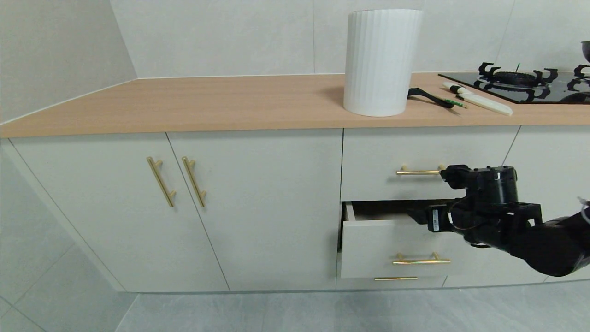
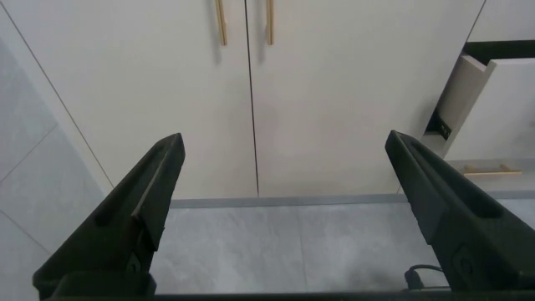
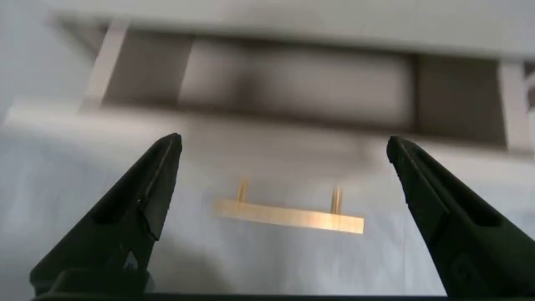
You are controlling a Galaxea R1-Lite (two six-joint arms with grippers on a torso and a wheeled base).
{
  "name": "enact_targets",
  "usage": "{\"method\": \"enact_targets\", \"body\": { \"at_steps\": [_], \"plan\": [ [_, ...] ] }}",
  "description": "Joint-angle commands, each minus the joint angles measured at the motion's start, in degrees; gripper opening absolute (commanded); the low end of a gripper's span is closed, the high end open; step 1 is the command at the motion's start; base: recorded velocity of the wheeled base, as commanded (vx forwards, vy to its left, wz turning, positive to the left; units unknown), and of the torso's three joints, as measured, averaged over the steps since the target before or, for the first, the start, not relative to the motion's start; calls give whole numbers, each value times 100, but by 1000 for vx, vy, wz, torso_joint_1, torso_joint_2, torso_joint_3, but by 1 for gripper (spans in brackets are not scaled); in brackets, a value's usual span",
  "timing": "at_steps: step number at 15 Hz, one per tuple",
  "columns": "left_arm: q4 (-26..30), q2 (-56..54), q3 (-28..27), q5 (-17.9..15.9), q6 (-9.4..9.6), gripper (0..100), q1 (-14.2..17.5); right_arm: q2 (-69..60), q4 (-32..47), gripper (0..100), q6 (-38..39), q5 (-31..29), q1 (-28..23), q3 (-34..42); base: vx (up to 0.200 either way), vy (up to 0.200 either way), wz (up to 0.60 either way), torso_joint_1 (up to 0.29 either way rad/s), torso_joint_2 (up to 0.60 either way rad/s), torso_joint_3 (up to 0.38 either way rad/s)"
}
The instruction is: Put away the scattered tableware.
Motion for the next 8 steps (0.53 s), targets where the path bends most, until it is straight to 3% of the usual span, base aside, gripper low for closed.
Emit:
{"method": "enact_targets", "body": {
  "at_steps": [1, 3, 8],
  "plan": [
    [-1, 7, 0, 0, 0, 100, 0, 924, -928, 100, 214, -309, 3, 13, 0, 0, 0, 0, 0, 0],
    [-1, 7, 0, 0, 0, 100, 0, 1135, -1341, 100, 267, -327, -23, -5, 0, 0, 0, 0, 0, 0],
    [-1, 7, 0, 0, 0, 100, 0, 1170, -1314, 100, 258, -327, -76, -22, 0, 0, 0, 0, 0, 0]
  ]
}}
